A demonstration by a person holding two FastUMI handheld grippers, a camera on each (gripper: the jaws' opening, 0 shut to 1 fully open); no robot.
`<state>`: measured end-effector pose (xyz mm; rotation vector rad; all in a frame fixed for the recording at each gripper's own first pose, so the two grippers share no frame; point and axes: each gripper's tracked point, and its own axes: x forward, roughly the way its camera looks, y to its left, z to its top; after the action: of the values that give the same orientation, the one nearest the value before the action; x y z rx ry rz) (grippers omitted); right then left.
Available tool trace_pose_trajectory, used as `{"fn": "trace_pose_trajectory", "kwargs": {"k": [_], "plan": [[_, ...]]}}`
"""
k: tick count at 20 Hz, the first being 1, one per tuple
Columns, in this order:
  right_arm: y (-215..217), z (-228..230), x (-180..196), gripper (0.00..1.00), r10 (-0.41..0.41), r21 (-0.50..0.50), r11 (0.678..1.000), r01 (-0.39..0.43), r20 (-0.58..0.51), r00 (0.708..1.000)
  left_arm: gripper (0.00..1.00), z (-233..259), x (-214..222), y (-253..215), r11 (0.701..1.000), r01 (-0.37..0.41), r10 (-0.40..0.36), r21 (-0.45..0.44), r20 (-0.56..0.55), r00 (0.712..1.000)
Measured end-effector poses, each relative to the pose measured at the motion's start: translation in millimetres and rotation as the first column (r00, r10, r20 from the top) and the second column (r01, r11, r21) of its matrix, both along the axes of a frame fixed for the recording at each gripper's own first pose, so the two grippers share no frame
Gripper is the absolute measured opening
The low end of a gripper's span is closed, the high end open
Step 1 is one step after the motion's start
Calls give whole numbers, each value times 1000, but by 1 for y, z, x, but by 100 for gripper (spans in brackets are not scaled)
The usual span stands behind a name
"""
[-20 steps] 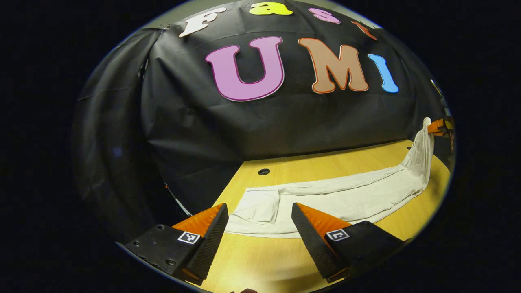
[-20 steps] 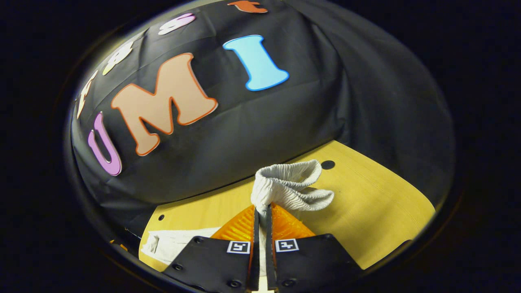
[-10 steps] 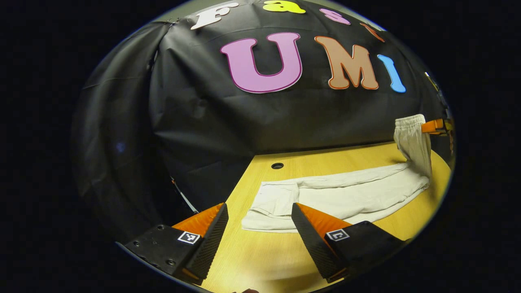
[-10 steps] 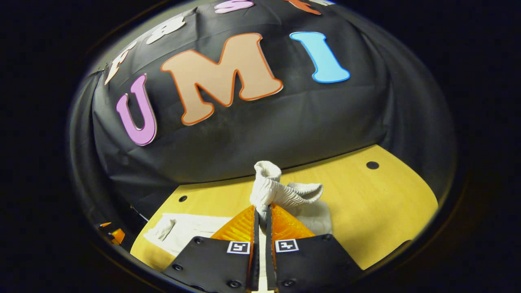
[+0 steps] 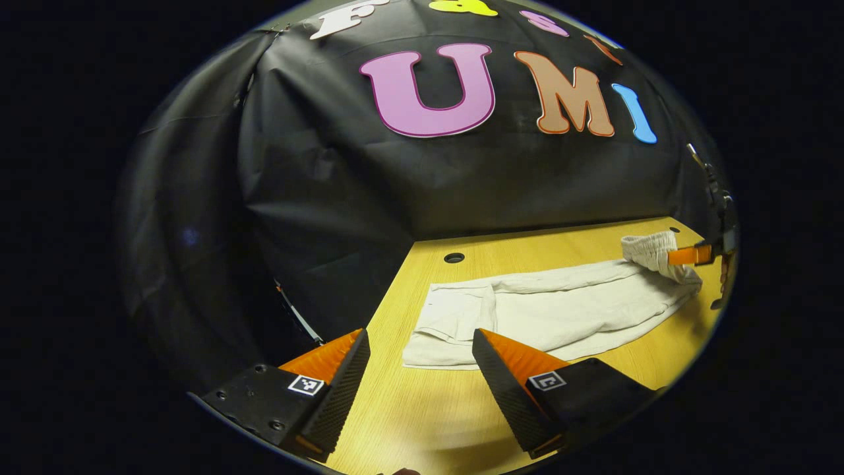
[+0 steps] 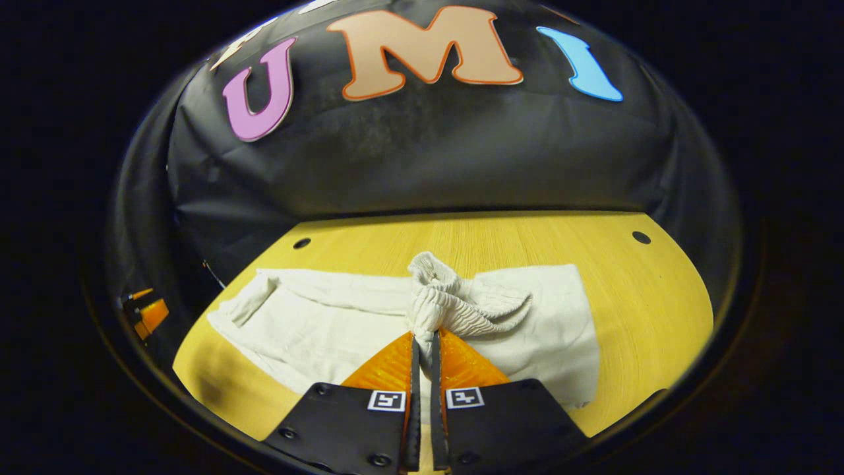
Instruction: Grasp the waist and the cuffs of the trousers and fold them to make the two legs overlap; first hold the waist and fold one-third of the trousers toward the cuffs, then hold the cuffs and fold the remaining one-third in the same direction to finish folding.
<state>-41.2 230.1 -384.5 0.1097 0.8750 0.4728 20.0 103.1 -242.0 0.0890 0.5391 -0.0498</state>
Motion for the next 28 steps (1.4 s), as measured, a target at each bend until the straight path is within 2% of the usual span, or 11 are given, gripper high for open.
{"fn": "trace_pose_trajectory", "kwargs": {"k": [3,4,5,6,9,11,12,16,17,18,28], "plan": [[3,-12,-14,11,53,-25,998,-54,-28,998,96,-11,6,0,1000,4,-4,-26,-19,1000],[2,-13,-23,21,70,-25,997,-71,-42,997,96,-15,7,0,999,6,-6,-32,-23,1000],[3,-12,-27,17,83,-21,996,-84,-48,995,96,-19,9,0,999,7,-8,-34,-29,1000],[5,-8,-35,24,95,-11,995,-95,-48,994,96,-23,12,-1,999,10,-11,-38,-33,999],[8,2,-42,96,102,-7,995,-102,-31,994,96,-36,23,-5,998,23,-25,-54,-49,998],[2,3,-43,91,104,-23,994,-104,-27,994,96,-45,30,-6,997,19,-23,-72,-57,998],[-1,4,-43,97,105,-34,994,-105,-22,994,96,-49,34,-6,996,16,-21,-86,-62,998],[-12,12,-47,92,109,-71,992,-109,-7,994,96,-77,48,-11,992,3,-17,-128,-106,994],[-15,14,-48,97,108,-77,991,-108,-3,994,96,-85,50,-12,991,-1,-15,-132,-120,993],[-16,16,-49,92,108,-81,991,-108,-2,994,96,-93,51,-10,991,-7,-11,-132,-134,991],[-36,30,-43,92,70,-108,992,-67,24,997,95,-140,48,-11,988,-35,-5,-152,-250,968]]}}
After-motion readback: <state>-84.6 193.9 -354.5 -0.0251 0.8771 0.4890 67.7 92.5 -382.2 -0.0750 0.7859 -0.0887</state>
